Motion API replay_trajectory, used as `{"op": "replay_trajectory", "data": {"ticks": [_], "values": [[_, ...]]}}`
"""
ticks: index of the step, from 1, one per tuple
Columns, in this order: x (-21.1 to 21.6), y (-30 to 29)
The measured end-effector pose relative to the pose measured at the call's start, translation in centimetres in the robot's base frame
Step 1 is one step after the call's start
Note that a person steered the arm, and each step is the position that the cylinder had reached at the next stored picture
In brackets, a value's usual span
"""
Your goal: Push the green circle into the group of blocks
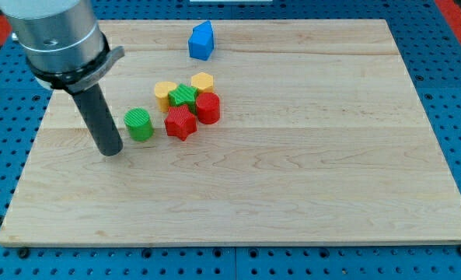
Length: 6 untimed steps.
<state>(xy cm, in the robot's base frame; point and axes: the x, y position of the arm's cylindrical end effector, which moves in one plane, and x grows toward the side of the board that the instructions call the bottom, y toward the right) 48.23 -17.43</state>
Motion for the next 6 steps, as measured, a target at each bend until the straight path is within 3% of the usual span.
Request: {"op": "replay_trajectory", "data": {"ticks": [2, 5, 6], "values": [[-5.0, 2.5], [-7.7, 4.2], [-8.1, 1.6]]}}
